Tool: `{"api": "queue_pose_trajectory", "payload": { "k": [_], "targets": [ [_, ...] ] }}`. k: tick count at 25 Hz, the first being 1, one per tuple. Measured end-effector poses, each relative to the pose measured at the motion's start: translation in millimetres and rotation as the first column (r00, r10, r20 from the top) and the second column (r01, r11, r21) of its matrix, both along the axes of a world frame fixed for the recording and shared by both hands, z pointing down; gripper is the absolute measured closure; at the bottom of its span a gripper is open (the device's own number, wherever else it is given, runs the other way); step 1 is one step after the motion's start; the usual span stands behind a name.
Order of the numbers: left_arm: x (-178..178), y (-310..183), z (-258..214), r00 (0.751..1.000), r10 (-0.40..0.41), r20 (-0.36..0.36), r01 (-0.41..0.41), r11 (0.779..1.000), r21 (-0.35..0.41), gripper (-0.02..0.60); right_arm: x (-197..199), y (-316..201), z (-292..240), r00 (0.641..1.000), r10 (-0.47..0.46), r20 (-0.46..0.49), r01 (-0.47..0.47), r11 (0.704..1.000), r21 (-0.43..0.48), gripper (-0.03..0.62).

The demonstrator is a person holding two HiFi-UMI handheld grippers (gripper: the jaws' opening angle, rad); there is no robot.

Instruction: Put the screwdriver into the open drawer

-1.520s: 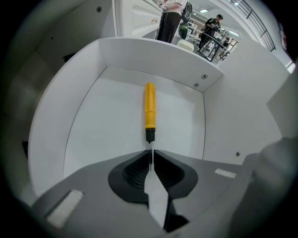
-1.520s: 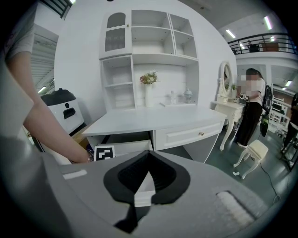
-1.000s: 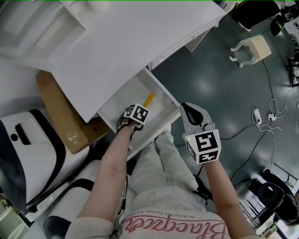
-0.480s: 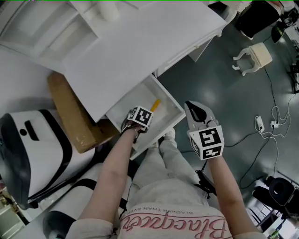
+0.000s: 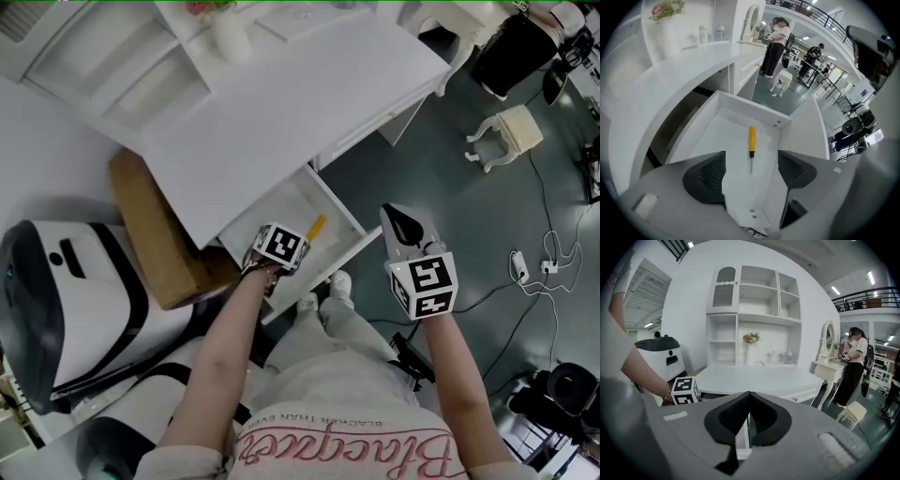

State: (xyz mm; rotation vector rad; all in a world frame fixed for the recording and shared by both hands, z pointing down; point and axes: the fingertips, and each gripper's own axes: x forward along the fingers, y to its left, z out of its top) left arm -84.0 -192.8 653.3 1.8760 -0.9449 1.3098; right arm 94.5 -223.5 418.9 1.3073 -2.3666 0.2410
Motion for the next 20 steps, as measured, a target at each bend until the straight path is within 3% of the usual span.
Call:
{"api": "queue_pose_trajectory", "payload": {
  "k": [14, 16, 20],
  "targets": [
    [2.1, -4.6, -74.0, 0.994, 0.003, -0.107, 0.016, 0.984, 0.177, 0.195, -9.5, -2.5, -36.9, 0.999, -0.038, 0.016, 0.036, 0.995, 0.090, 0.592],
    [-0.7, -10.8, -89.2, 0.993, 0.007, -0.114, 0.021, 0.971, 0.239, 0.197, -11.7, -3.4, -44.2, 0.999, -0.044, 0.016, 0.042, 0.993, 0.109, 0.592],
    [-3.9, -28.0, -135.8, 0.988, 0.015, -0.154, 0.048, 0.917, 0.396, 0.214, -14.1, -3.2, -59.0, 0.999, -0.049, 0.018, 0.046, 0.989, 0.144, 0.592]
  ]
}}
